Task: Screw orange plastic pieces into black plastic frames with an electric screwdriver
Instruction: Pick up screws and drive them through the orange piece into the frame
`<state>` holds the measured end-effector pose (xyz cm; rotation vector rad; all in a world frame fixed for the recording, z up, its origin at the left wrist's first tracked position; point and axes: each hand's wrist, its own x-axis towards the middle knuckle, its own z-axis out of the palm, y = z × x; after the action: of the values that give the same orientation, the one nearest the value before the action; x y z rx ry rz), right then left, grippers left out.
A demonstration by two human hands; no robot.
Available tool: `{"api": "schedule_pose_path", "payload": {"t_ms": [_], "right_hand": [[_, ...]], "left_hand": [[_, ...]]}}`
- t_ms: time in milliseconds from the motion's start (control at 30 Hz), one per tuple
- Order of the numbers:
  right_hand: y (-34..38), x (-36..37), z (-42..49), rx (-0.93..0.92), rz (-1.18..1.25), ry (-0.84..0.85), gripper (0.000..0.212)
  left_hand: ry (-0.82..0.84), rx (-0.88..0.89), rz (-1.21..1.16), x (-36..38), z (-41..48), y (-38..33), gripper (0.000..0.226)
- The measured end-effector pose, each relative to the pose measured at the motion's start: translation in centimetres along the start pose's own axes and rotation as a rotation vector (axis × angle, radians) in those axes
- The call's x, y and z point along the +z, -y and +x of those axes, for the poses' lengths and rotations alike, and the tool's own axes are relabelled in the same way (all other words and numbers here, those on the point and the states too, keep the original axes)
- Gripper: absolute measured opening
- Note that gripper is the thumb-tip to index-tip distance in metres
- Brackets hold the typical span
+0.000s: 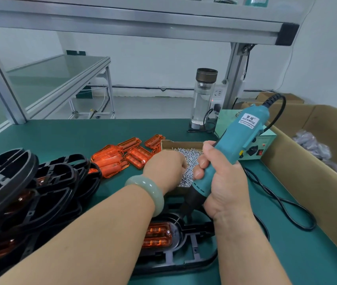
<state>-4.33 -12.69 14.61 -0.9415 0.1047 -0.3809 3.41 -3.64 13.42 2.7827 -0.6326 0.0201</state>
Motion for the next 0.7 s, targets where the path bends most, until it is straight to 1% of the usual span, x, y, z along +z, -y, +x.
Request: {"api": "schedule_pose_path", "payload": {"t_ms": [133,233,300,433,567,667,700], "right_hand": [[0.07,-0.17,0.14,-0.002,0.007,-0.016,0.014],[0.14,-0.32,0.16,0.003,0.021,-0.020,0.013],[0.13,-0.36,0.18,0.007,0.034,-0.020,0.014],[0.06,-0.29,0.25,0.002,0.046,-0.028,0.015],[0.08,-0.40,0.30,0.002,0.046,-0.033,0.016],[0.10,-0.43,0.33,0.004,0.054,-0.039,0.016],[0.10,-0.43,0.33,0.003,0.054,-0.039,0.016]], "left_hand": [[-0.102,-0.020,-0.135,-0.89,-0.46,0.05,0.019],[-0.131,-0.035,-0.218,-1.14,-0.63,0.24,0.030],[-0.170,-0.050,-0.299,-1.05,-0.72,0.35,0.033],[-0.240,-0.076,-0.432,-0.78,-0.83,0.22,0.026],[-0.240,-0.115,-0.531,-0.73,-0.60,0.33,0.019],[-0.276,-0.163,-0.574,-0.88,-0.45,0.58,0.011],[-0.293,-0.185,-0.610,-0.94,-0.46,0.63,0.014]]}}
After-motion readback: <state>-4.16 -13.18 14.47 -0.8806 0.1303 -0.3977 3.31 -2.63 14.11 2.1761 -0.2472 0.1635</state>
